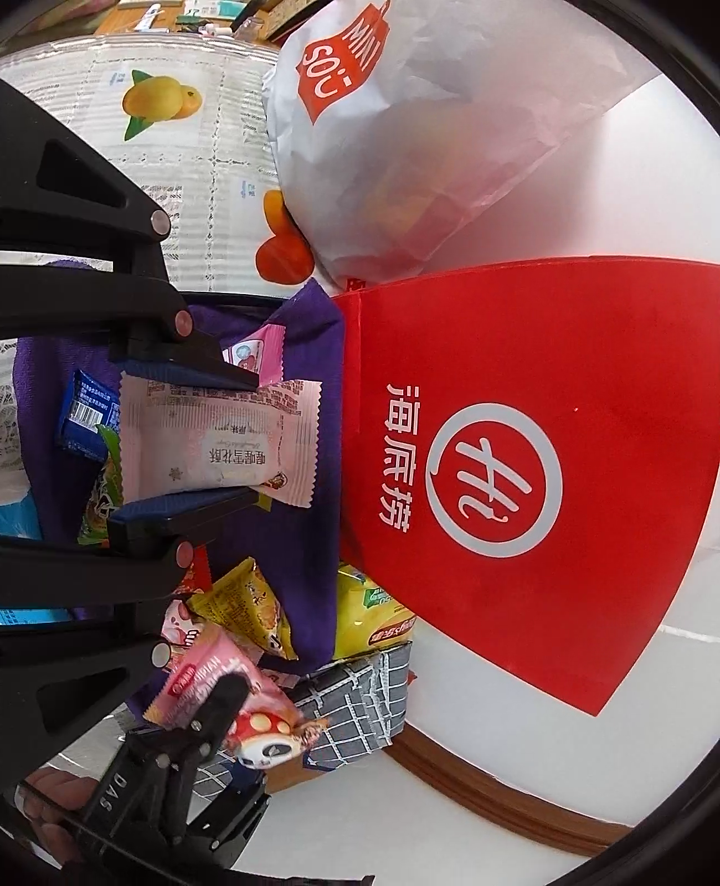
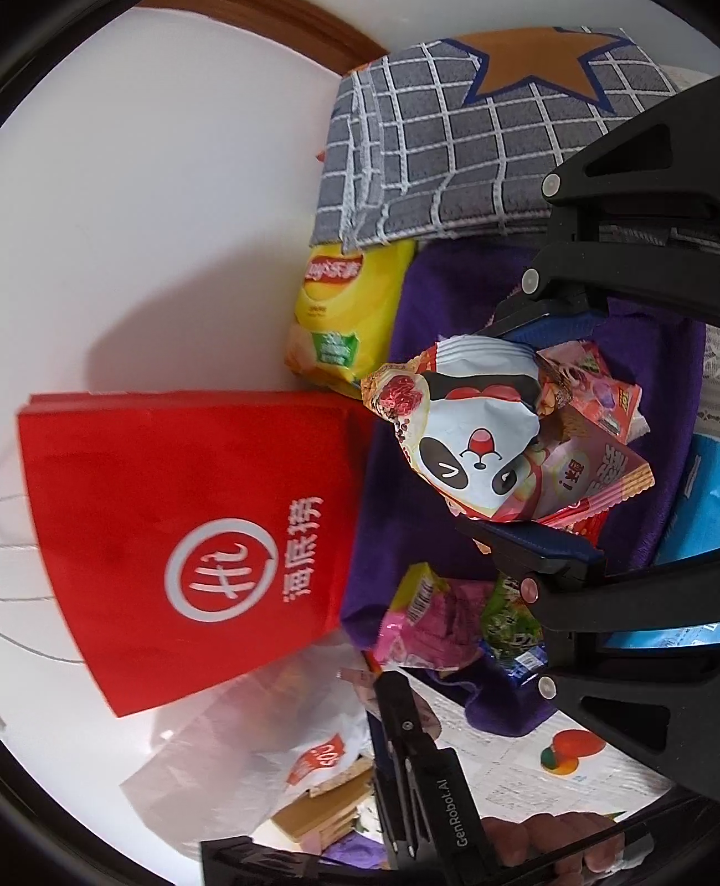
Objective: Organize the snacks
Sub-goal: 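Lower the pink candy with the left tool while the right tool lowers the panda bag onto the towel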
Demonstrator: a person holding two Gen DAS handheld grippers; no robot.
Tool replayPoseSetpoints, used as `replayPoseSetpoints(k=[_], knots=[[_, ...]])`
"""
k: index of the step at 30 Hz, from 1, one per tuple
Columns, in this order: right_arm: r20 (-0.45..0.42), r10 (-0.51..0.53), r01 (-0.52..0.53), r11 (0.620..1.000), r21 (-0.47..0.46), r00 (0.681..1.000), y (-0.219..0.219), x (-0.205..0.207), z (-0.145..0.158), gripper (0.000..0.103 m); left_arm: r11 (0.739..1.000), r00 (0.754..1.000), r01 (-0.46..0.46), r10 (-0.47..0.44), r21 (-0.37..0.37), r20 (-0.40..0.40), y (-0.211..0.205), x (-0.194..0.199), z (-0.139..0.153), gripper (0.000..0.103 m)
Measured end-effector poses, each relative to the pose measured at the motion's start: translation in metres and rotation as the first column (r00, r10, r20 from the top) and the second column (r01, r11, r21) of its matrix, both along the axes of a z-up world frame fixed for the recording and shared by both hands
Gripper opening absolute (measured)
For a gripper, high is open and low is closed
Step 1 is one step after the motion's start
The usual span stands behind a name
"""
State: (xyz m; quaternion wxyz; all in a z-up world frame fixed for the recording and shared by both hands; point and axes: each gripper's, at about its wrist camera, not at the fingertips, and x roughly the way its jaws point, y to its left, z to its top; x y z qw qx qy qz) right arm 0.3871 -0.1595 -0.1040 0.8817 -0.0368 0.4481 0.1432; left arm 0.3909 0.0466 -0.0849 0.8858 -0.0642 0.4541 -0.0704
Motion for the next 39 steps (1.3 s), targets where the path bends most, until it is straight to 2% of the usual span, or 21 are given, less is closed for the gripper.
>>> replayPoseSetpoints(k=[6, 14, 24, 39], knots=[[-0.025, 0.015, -0.015, 1.0, -0.021, 1.0, 0.005, 0.0, -0.008, 0.054, 1.0, 1.0, -0.005, 0.005, 0.006, -0.029, 0.0, 0.004, -0.008, 0.032], [-0.035, -0.014, 0.013, 1.0, -0.028, 0.999, -0.003, 0.005, -0.009, 0.054, 1.0, 0.999, -0.003, 0.003, 0.003, -0.053, -0.003, 0.006, -0.016, 0.032], [-0.059, -0.01, 0.007, 0.999, -0.05, 0.998, -0.002, 0.009, -0.018, 0.054, 0.999, 0.995, 0.049, -0.048, 0.0, -0.087, -0.017, 0.007, -0.025, 0.032], [-0.095, -0.013, 0.006, 0.997, -0.082, 0.995, -0.001, 0.015, -0.03, 0.054, 0.998, 0.989, 0.067, -0.068, -0.01, -0.133, -0.024, 0.01, -0.035, 0.032]])
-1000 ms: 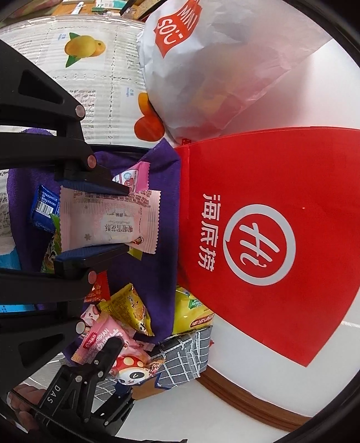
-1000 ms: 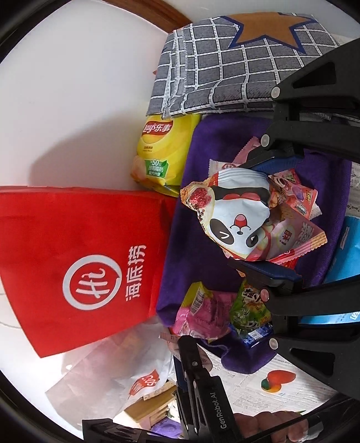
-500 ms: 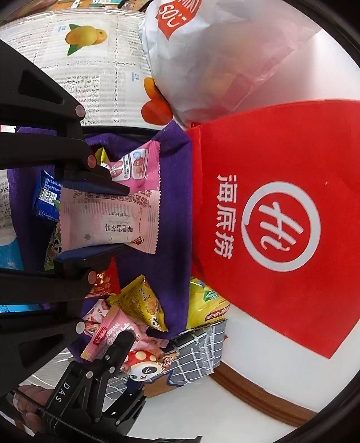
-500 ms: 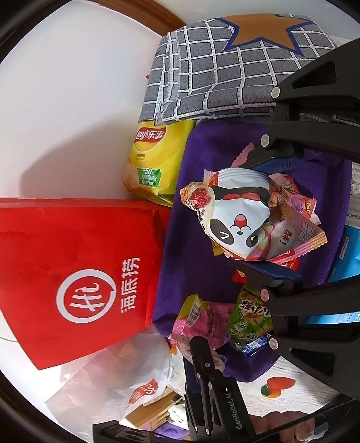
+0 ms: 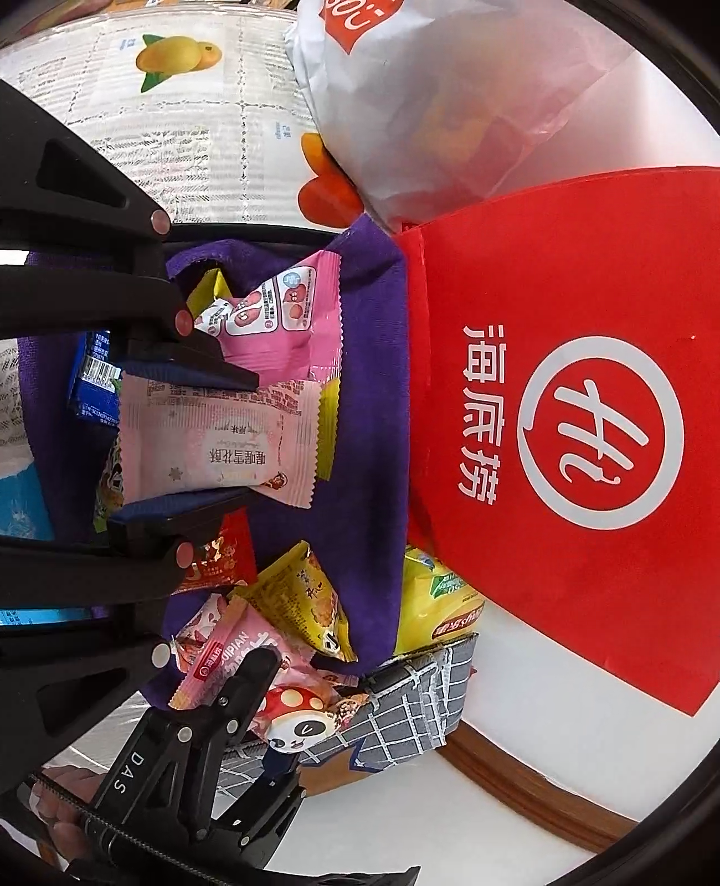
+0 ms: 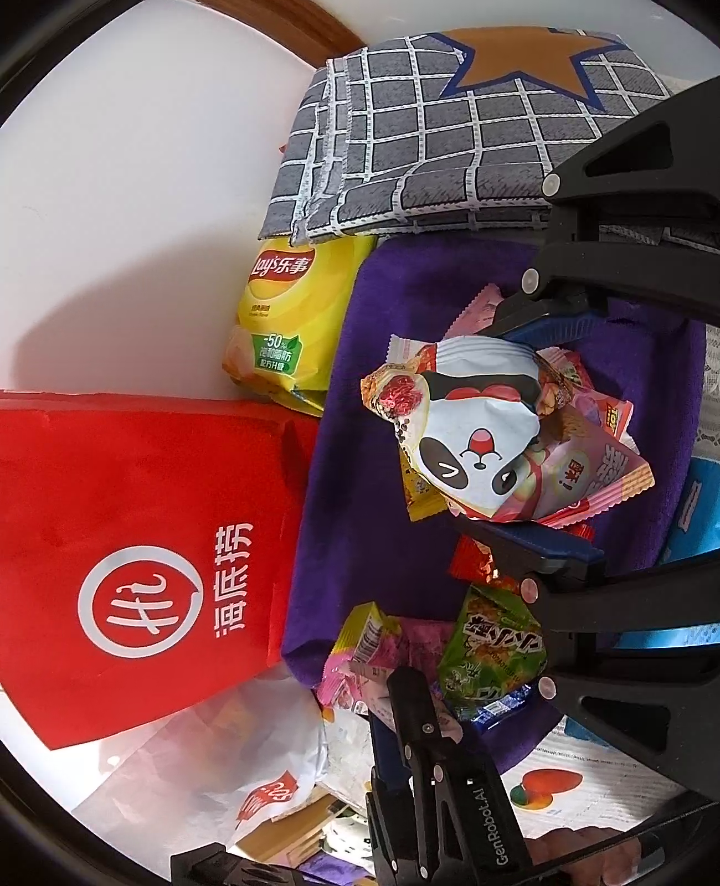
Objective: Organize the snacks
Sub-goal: 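Lower the pink candy with the left tool while the right tool lowers the panda bag onto the towel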
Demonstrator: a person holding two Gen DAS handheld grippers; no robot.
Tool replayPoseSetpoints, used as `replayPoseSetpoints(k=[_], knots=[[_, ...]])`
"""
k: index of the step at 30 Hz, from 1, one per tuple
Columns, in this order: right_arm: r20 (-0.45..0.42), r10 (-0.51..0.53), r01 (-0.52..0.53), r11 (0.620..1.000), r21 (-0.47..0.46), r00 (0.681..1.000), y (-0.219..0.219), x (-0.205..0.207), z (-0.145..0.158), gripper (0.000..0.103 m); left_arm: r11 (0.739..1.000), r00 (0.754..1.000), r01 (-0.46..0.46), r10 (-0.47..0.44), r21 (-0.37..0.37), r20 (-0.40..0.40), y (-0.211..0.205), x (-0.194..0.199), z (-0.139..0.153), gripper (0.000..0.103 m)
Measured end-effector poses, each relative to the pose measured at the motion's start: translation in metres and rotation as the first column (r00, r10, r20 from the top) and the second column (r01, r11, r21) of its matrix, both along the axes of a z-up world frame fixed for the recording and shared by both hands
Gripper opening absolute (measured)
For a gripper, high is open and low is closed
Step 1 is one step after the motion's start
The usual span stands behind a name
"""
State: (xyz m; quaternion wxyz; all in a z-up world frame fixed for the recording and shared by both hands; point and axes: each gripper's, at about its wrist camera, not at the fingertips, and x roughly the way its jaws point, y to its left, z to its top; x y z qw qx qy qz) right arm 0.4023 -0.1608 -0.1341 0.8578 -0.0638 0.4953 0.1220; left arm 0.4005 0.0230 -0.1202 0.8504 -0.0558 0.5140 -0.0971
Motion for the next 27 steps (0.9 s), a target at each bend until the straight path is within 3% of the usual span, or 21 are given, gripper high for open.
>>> replayPoseSetpoints(k=[27], knots=[[-0.007, -0.027, 0.027, 0.998, -0.054, 1.0, -0.004, 0.009, -0.012, 0.055, 1.0, 1.0, 0.008, -0.008, 0.023, 0.001, -0.007, 0.003, -0.007, 0.036]])
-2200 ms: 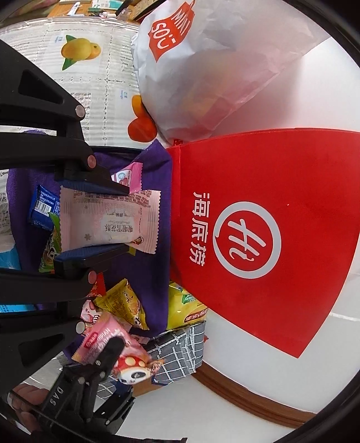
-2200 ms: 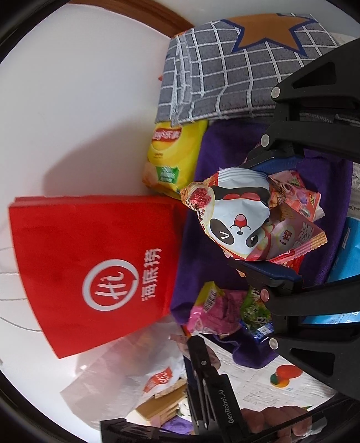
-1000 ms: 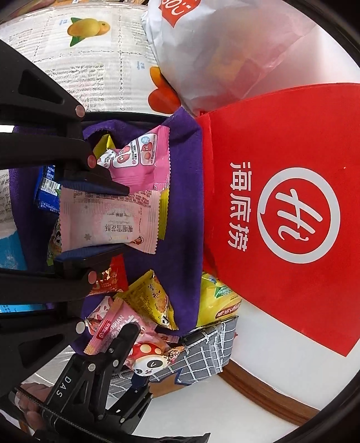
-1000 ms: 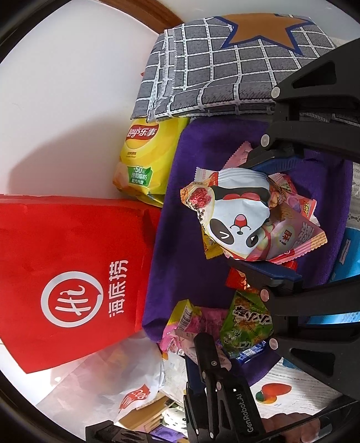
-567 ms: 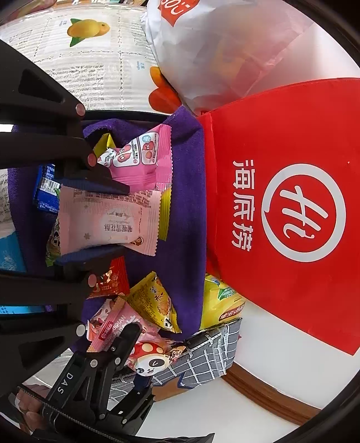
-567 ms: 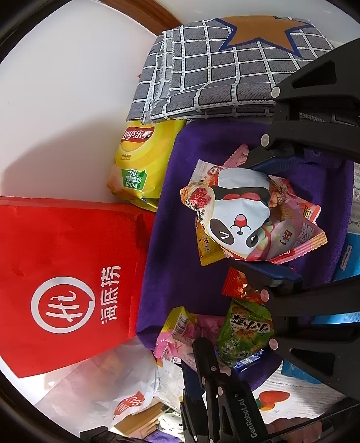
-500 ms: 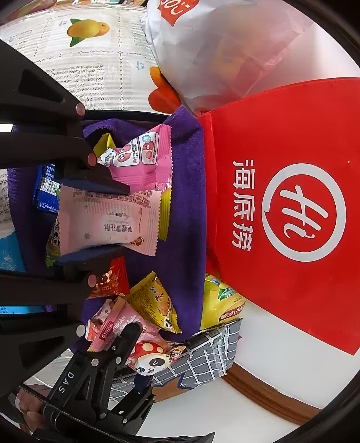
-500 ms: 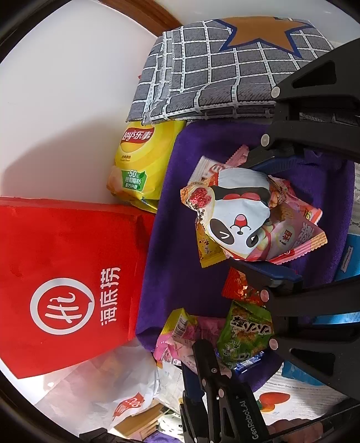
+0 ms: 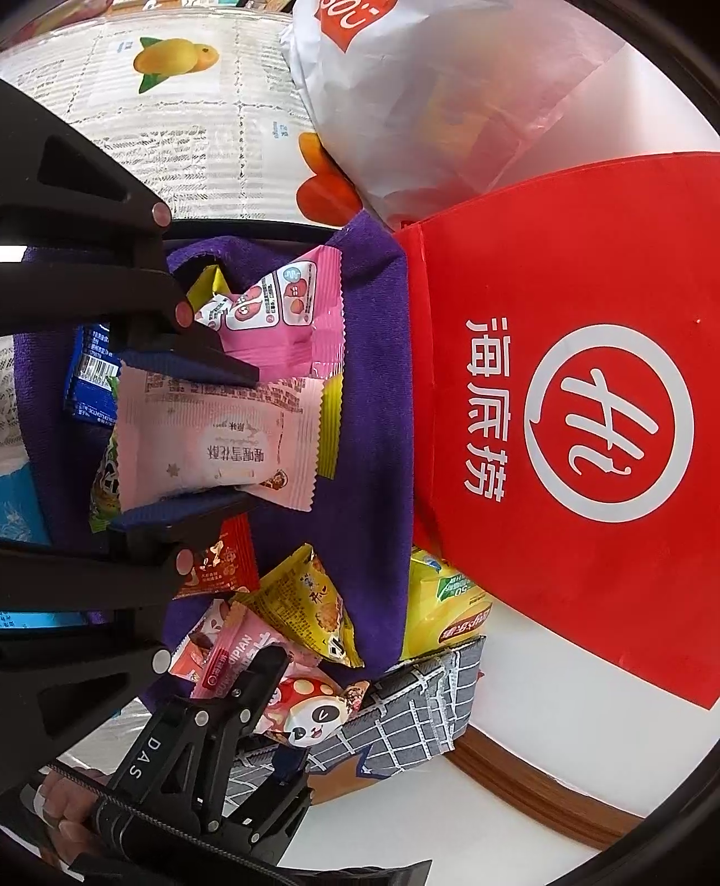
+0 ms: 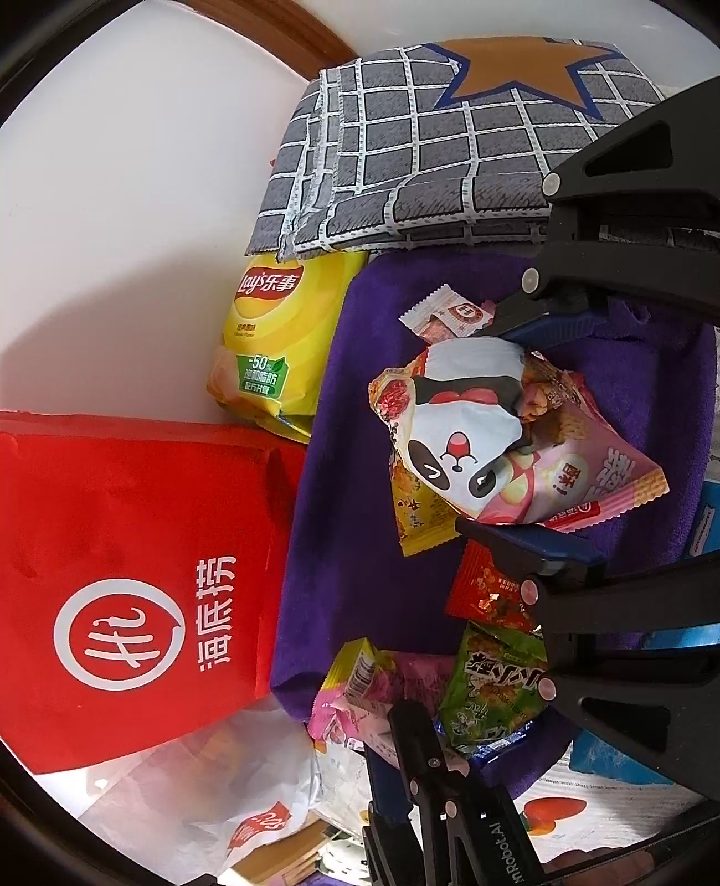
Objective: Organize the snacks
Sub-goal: 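Lower the pink candy with the left tool while the right tool lowers the panda bag onto the towel, then open both tools to release the pink candy and panda bag on the towel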
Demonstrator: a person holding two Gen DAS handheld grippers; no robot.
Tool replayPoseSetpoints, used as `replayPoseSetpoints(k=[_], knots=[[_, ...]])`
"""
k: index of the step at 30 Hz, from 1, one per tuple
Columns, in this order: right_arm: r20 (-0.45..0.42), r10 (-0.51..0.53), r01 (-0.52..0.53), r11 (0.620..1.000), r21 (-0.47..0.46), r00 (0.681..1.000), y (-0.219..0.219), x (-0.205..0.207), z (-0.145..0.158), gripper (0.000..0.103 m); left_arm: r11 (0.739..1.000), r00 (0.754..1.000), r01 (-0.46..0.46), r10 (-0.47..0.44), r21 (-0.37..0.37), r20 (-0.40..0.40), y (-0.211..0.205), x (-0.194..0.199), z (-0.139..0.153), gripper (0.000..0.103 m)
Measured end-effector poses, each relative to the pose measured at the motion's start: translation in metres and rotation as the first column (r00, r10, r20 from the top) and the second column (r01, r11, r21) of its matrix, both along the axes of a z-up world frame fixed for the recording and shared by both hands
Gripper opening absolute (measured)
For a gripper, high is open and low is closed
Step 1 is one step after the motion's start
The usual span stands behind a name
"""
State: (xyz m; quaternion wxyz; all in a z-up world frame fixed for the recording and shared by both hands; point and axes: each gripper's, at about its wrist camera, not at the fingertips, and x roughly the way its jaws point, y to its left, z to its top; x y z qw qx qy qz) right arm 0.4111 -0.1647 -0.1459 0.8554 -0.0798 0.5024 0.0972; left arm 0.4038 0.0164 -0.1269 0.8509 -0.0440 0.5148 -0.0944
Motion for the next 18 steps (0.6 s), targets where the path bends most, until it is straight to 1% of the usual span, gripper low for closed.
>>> replayPoseSetpoints(k=[4, 6, 14, 16, 18], knots=[[-0.005, 0.001, -0.001, 1.0, 0.0, 1.0, 0.0, 0.001, 0.0, 0.056, 1.0, 1.0, -0.001, 0.001, 0.0, 0.001, -0.001, 0.0, -0.001, 0.037], [-0.007, 0.0, 0.0, 1.0, -0.002, 1.0, -0.001, 0.001, -0.001, 0.06, 1.0, 1.0, -0.003, 0.003, 0.011, -0.002, -0.002, 0.0, -0.001, 0.037], [-0.004, 0.002, -0.001, 1.0, 0.021, 1.0, 0.001, -0.002, 0.003, 0.061, 1.0, 1.0, -0.007, 0.007, -0.002, -0.005, -0.002, 0.001, 0.0, 0.039], [0.003, 0.0, 0.0, 1.0, 0.017, 1.0, 0.002, -0.004, 0.005, 0.062, 1.0, 1.0, -0.006, 0.006, -0.002, -0.004, -0.003, 0.0, 0.001, 0.043], [0.018, -0.003, 0.003, 1.0, 0.017, 1.0, 0.003, -0.007, 0.01, 0.063, 1.0, 1.0, -0.004, 0.004, 0.0, 0.002, -0.005, -0.002, 0.003, 0.05]])
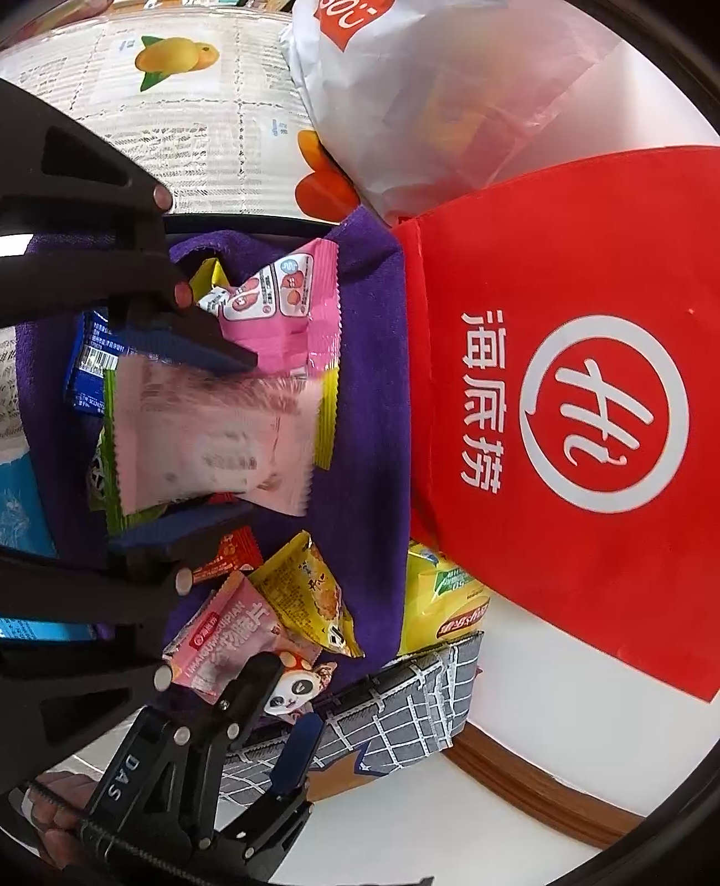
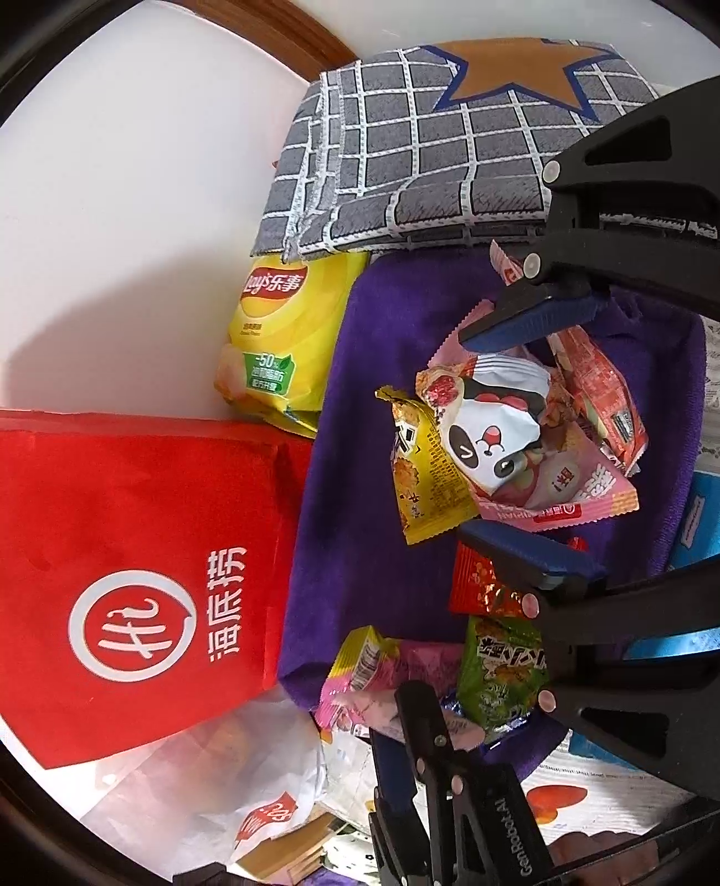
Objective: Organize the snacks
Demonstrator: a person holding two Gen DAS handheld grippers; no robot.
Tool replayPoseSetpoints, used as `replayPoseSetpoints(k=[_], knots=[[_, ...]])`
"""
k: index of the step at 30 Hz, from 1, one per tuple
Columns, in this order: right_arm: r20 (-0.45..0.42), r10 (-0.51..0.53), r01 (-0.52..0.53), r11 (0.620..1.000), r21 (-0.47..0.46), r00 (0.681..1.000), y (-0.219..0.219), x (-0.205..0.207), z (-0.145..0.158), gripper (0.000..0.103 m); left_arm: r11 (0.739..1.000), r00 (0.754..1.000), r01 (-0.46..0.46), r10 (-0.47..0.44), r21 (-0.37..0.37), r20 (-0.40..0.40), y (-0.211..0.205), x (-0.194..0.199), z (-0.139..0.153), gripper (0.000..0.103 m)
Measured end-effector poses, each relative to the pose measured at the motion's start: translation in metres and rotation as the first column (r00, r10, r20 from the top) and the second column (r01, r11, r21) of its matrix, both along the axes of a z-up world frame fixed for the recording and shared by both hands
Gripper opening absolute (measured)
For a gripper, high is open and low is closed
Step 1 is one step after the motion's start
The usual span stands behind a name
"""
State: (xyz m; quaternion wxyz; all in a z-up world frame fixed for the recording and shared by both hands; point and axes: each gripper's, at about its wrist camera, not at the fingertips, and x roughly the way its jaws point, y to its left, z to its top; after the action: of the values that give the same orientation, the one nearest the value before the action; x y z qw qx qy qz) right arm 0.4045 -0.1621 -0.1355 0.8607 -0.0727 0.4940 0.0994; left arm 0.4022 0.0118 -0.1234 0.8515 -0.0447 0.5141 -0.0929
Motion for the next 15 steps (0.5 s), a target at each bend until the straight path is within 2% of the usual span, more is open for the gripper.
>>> replayPoseSetpoints(k=[3, 7, 9, 15], knots=[[0.022, 0.0, -0.001, 1.0, 0.003, 1.0, 0.001, -0.007, 0.012, 0.067, 1.0, 1.0, -0.003, 0.003, -0.004, 0.013, 0.0, -0.004, 0.008, 0.057], [0.073, -0.007, 0.007, 1.0, 0.007, 0.997, 0.002, -0.022, 0.03, 0.075, 0.999, 0.999, -0.016, 0.018, -0.034, 0.047, 0.004, -0.011, 0.025, 0.059], [0.084, -0.033, 0.031, 0.999, 0.028, 0.996, -0.002, -0.029, 0.037, 0.075, 0.999, 0.998, -0.017, 0.02, -0.042, 0.065, 0.006, -0.016, 0.035, 0.066], [0.115, -0.101, 0.092, 0.993, 0.075, 0.988, -0.013, -0.056, 0.067, 0.075, 0.998, 0.994, -0.02, 0.026, -0.062, 0.104, 0.006, -0.031, 0.062, 0.072]])
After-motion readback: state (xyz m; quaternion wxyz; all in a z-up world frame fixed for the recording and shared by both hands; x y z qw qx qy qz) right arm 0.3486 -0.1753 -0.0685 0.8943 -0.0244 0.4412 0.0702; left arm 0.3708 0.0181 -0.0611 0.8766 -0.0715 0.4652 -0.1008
